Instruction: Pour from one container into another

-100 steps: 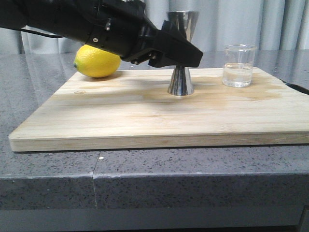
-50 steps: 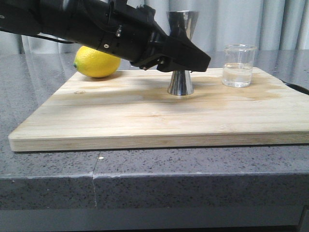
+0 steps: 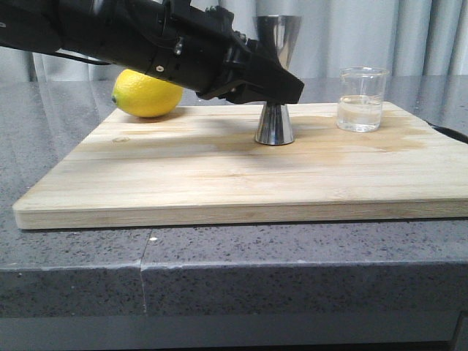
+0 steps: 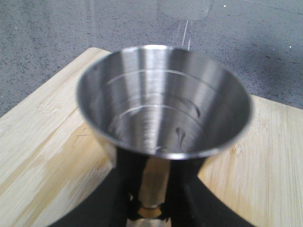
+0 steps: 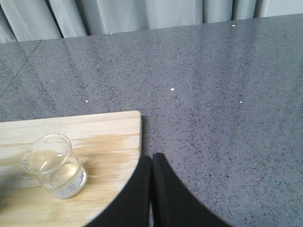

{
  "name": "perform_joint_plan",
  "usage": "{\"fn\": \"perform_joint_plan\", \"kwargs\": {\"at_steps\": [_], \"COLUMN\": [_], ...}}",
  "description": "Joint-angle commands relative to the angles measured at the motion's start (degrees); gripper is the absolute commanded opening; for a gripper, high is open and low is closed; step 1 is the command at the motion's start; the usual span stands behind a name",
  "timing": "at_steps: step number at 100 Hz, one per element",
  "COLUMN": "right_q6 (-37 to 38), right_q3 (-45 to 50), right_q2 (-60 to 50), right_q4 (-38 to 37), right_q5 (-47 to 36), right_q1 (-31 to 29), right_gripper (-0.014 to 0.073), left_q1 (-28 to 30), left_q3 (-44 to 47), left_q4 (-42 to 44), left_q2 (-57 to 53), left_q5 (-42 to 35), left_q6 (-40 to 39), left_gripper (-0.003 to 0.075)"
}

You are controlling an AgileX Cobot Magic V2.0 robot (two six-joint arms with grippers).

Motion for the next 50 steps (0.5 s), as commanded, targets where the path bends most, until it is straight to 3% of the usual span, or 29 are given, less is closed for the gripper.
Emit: {"fn": "perform_joint_plan", "kwargs": {"at_steps": [1,13,25,42,50], "right_q6": [-0.41,-0.51,-0.51,-0.51,-0.51], "right_q3": [-1.97,-1.63,1.30,7.01,8.95], "right_q2": [-0.28,-0.28,-0.28,-0.28,0.58], "right_q4": [-0.54,-0.54,-2.33,-3.68,-3.68], "right_q5": [-4.87,-6.09,-12.58,-21.22,-23.18], "right_q1": [-0.06,-0.06,0.83,5.78,8.10], "right_gripper": [-0.0075,-0.0075,-0.0075,-0.0071,-0.0025], "left_q1": [-0.43,-0.43,-0.43,-0.43,-0.43], "left_q3": [-1.78,-1.78,-1.78,-1.78,-1.78], "left_q4": [-2.96,-2.96,-2.96,-2.65,-1.83], "left_q2": [-2.53,-2.53,-3.35,-6.47,-8.38], "left_q5": [3.28,6.72,10.24,11.51,11.51], "left_q6": [0.06,0.06,-0.04,-1.55,-2.13], "left_gripper": [-0.0002,-0.0019,-0.0019,-0.0020,-0.0019]}}
